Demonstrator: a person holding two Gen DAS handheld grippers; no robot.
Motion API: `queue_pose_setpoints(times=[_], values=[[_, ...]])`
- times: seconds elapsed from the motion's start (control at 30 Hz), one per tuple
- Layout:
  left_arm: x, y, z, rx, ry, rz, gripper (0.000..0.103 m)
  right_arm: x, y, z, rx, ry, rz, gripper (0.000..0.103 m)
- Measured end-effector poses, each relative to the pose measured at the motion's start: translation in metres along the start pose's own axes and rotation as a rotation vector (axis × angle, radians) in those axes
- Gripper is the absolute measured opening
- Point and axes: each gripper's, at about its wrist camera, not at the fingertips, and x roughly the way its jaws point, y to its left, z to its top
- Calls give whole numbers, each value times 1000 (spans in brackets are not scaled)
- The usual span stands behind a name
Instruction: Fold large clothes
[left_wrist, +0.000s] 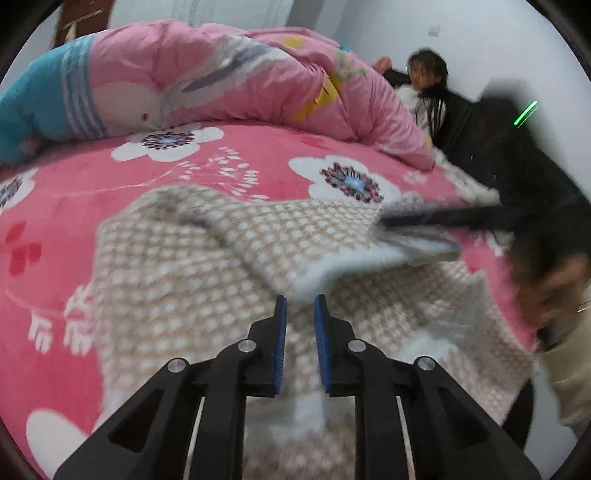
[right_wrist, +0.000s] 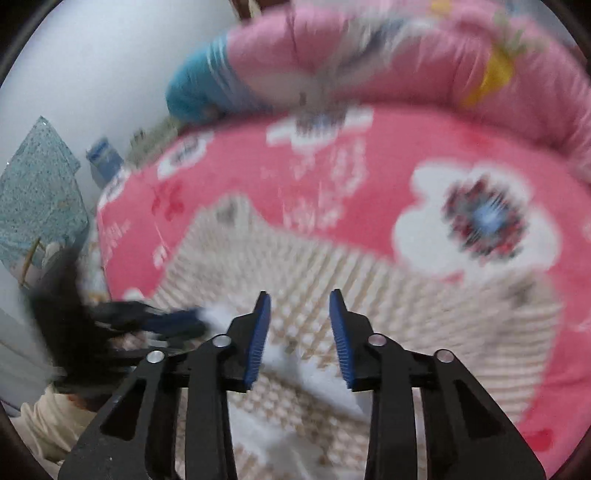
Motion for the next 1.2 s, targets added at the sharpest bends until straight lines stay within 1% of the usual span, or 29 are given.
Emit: queue_pose_setpoints(times=[0.03,0.07,0.1,0.13,0.2,0.23,0.3,0.33,0.37,0.4,0.47,0.5,0.53,0.57,0.6,0.63,0.7,0.73,0.77,0.83,0.9,0.93,0.97,1.03,1.13,1.2], values=[[-13,7,-1,-26,-22,-14,16,18,-1,-10,-3,47,-16,31],[-22,12,1,-43,-42,-23,16,22,-1,-15,-15,45,-24,31],[-30,16,5,-54,-63,-25,17,20,5,-21,-50,16,-42,31],[-36,18,13,-57,-90,-17,17,19,9,-24,-73,10,-56,31],[-33,17,38,-57,-104,-7,21,17,14,-26,-97,18,-83,31],[-27,16,48,-62,-98,-9,22,17,15,-27,-104,21,-86,31],[-6,12,67,-68,-60,-31,34,15,15,-29,-118,28,-87,31],[14,7,75,-70,-29,-33,36,12,12,-33,-118,33,-84,31],[29,5,77,-67,-2,-27,40,8,8,-36,-115,42,-81,31],[46,3,76,-56,36,-12,41,3,2,-38,-110,46,-77,31],[84,-2,63,-7,161,95,41,-15,-14,-44,-71,55,-85,31],[94,-3,52,27,183,126,41,-30,-24,-47,-30,42,-63,31],[91,-5,46,50,150,129,41,-50,-37,-49,14,7,-27,34],[87,-7,40,70,120,128,42,-60,-45,-49,36,-18,-19,47],[85,-8,37,85,111,128,42,-72,-56,-48,69,-55,-34,54],[83,-7,33,92,105,125,42,-80,-71,-43,108,-83,-59,56],[81,-5,30,84,91,110,42,-76,-92,-35,181,-85,-69,56],[80,-3,29,75,88,103,42,-65,-109,-29,256,-73,-33,56],[80,-1,28,60,83,96,42,-52,-120,-25,303,-55,4,56],[77,2,27,46,71,92,42,-32,-126,-22,337,-23,37,56],[75,3,25,41,56,94,42,-20,-119,-17,285,-24,-15,44],[75,3,23,42,50,92,42,-22,-116,-14,271,-36,-11,27],[74,3,23,44,49,90,42,-25,-114,-11,274,-46,0,17],[75,2,27,55,59,86,42,-34,-113,1,266,-88,-4,11],[79,0,33,64,77,109,42,-37,-109,13,236,-112,-40,10],[84,-2,35,68,89,128,42,-23,-111,15,213,-98,-89,10]])
